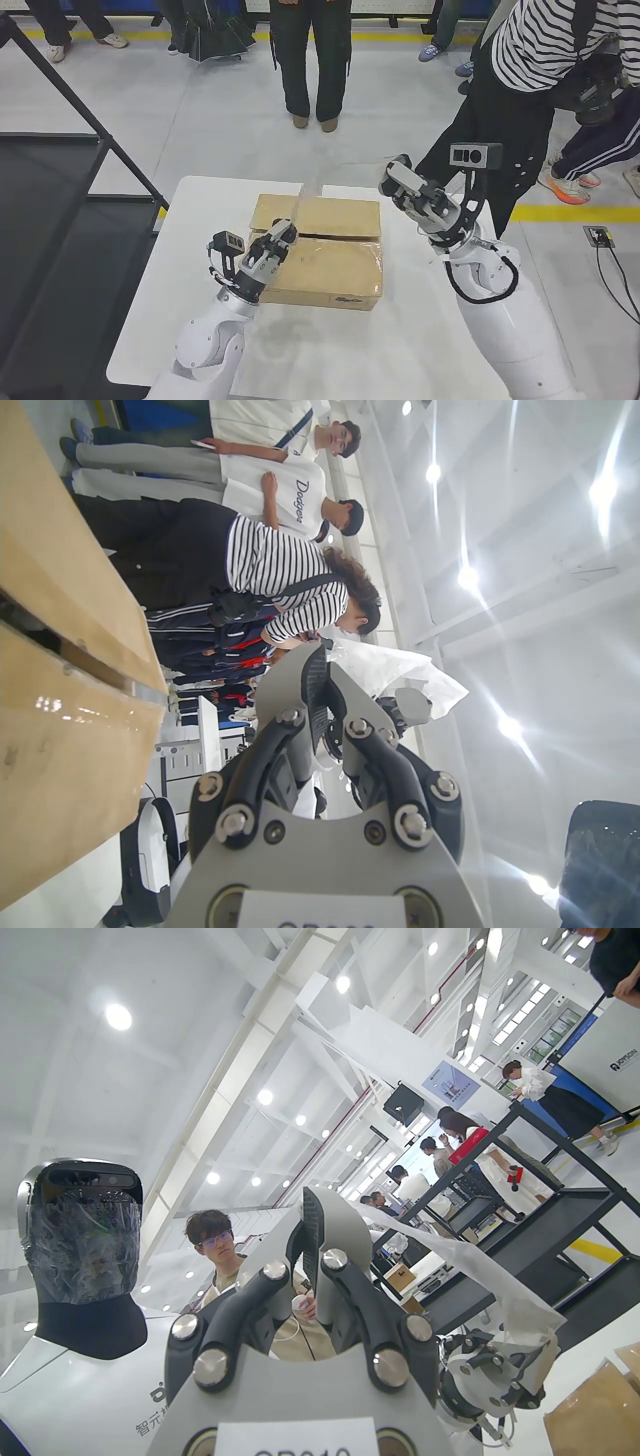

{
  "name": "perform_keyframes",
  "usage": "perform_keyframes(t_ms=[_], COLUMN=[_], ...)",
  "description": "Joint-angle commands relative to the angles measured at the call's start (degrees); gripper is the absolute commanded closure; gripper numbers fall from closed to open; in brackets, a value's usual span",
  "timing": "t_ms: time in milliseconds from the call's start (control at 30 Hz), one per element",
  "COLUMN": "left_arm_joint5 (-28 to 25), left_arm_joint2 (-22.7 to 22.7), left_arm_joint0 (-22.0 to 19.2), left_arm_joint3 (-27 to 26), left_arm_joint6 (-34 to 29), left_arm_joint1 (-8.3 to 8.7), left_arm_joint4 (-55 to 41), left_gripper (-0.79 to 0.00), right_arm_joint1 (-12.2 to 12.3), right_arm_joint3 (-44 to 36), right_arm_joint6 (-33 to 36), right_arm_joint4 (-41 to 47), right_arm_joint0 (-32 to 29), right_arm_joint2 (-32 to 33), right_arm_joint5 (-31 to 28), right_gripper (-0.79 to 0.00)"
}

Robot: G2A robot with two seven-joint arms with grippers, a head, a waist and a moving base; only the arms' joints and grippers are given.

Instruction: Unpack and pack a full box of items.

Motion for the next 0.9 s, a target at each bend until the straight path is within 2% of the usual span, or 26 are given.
perform_keyframes(t_ms=[0, 367, 600, 867], left_arm_joint5=[0.5, 1.7, 0.8, 0.9], left_arm_joint2=[0.3, 3.1, 1.7, -0.1], left_arm_joint0=[0.2, -1.1, -1.3, -0.3], left_arm_joint3=[-0.2, 1.9, 3.9, 2.4], left_arm_joint6=[0.5, 1.9, 4.2, 3.7], left_arm_joint1=[-0.11, -1.2, -1.32, -1.16], left_arm_joint4=[-1.0, -10.0, -10.1, -10.1], left_gripper=[-0.785, -0.785, -0.785, -0.785], right_arm_joint1=[-0.1, -0.8, -1.0, -1.3], right_arm_joint3=[-0.1, -0.5, -1.0, -0.9], right_arm_joint6=[-0.3, -2.2, -6.5, -6.9], right_arm_joint4=[-0.1, -2.1, -5.1, -5.1], right_arm_joint0=[0.2, 1.2, 0.6, 0.8], right_arm_joint2=[-0.3, -2.2, -1.7, -2.0], right_arm_joint5=[0.0, -1.0, -1.9, -1.9], right_gripper=[0.0, 0.0, 0.0, 0.0])
